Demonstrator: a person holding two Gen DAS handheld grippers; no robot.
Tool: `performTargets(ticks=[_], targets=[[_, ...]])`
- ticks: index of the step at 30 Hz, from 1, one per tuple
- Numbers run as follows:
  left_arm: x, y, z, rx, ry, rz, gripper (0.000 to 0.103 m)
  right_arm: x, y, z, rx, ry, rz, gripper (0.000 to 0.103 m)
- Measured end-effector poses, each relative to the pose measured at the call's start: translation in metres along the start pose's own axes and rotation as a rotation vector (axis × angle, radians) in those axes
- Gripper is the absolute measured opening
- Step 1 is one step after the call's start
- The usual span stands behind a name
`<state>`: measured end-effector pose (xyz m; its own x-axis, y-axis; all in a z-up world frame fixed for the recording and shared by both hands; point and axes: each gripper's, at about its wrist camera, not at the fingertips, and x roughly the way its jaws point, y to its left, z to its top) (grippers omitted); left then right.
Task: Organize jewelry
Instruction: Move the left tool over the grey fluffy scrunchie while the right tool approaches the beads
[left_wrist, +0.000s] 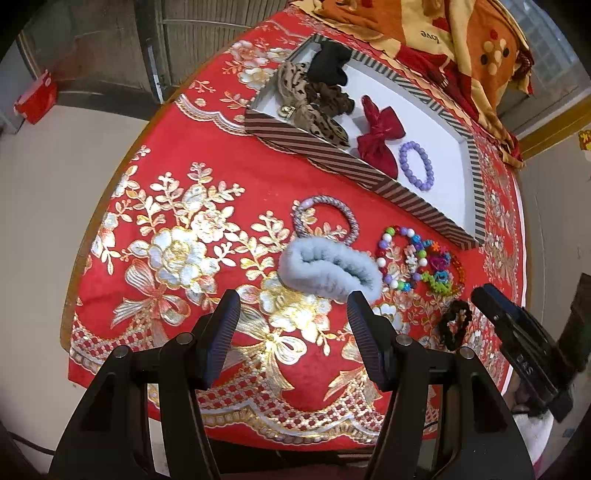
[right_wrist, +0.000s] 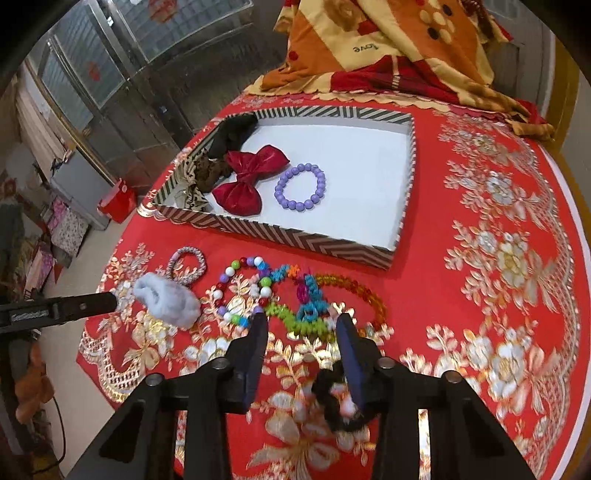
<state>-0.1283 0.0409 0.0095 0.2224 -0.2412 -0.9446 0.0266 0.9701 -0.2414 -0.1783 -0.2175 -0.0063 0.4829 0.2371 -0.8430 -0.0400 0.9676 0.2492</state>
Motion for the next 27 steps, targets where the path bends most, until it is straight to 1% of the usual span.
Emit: performTargets(ticks=[2,7,13,17,20,21,22,25,27], targets=[[0.001,0.004,0.002,-0.006,0.002,0.006,0.06,0.008,-0.001,0.004,-0.006,0.005,0.004,0.032],[0.006,0.011,0.007,-0.017,0.021,0.002,0.06,0.026,-0.005,0.017,-0.011,0.03,0.006,0.024],[0.012,0.014,0.013,-0.014,0.038,-0.004,0.06,0.045,-0.001,0.025,-0.036,0.072,0.0,0.024],[0.015,0.011,0.015,0.0,0.045,-0.008,0.06,0.058,-0.004,0.03,-0.021,0.099,0.011,0.024],[0.017,0.009,0.017,0.01,0.05,-0.014,0.06,0.062,-0.004,0.034,-0.024,0.103,0.024,0.023],[0.018,0.008,0.017,0.015,0.053,-0.017,0.06,0.064,-0.003,0.034,-0.032,0.106,0.03,0.02],[0.018,0.007,0.018,0.017,0.055,-0.02,0.06,0.065,-0.002,0.035,-0.038,0.113,0.031,0.012],[0.02,0.005,0.02,0.025,0.061,-0.031,0.06,0.063,-0.002,0.034,-0.045,0.118,0.038,0.012],[0.02,0.003,0.021,0.028,0.06,-0.035,0.06,0.053,-0.005,0.032,-0.034,0.103,0.048,0.012]])
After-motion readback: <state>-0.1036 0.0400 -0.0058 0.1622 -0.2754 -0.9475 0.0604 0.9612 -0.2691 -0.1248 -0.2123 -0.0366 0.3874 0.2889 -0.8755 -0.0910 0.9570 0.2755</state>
